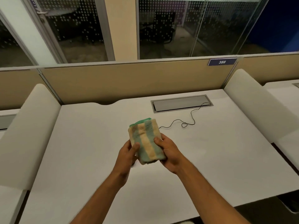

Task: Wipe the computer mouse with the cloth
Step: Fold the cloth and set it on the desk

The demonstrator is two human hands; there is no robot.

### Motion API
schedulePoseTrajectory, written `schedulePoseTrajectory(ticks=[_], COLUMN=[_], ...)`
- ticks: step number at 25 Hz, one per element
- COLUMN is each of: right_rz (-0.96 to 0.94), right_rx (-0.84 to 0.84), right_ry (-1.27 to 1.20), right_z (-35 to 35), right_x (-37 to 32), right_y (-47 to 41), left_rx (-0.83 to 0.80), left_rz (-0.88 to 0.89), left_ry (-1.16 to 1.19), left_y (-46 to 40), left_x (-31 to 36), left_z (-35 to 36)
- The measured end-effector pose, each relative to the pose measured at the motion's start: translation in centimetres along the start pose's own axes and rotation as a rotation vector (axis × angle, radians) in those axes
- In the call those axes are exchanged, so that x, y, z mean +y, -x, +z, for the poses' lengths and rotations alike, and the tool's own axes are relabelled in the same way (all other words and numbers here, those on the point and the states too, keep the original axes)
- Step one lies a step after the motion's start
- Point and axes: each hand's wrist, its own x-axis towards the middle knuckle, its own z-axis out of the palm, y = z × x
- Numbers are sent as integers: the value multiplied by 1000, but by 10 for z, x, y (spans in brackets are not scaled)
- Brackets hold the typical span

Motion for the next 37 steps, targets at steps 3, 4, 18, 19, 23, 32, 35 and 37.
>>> schedulePoseTrajectory(ticks=[3,4,18,19,23,32,35,37], right_rz=[-39,-49,-289,-324,-402,-309,-259,-220], right_rx=[53,79,421,442,540,636,613,590], right_ry=[36,59,680,730,893,1274,1347,1399], right_z=[-23,-33,-226,-239,-309,-491,-532,-549], right_x=[-13,-19,-134,-139,-158,-181,-174,-165], right_y=[-6,-9,-99,-107,-144,-209,-224,-233], left_rx=[10,16,42,27,-59,-216,-248,-263], left_rz=[-7,-3,-1,-11,-79,-301,-363,-391], left_ry=[40,52,-8,-1,-11,59,91,43], left_y=[-24,-33,-218,-231,-291,-417,-439,-451], left_x=[5,6,6,4,-12,-73,-95,-110], left_z=[30,40,247,261,320,452,475,482])
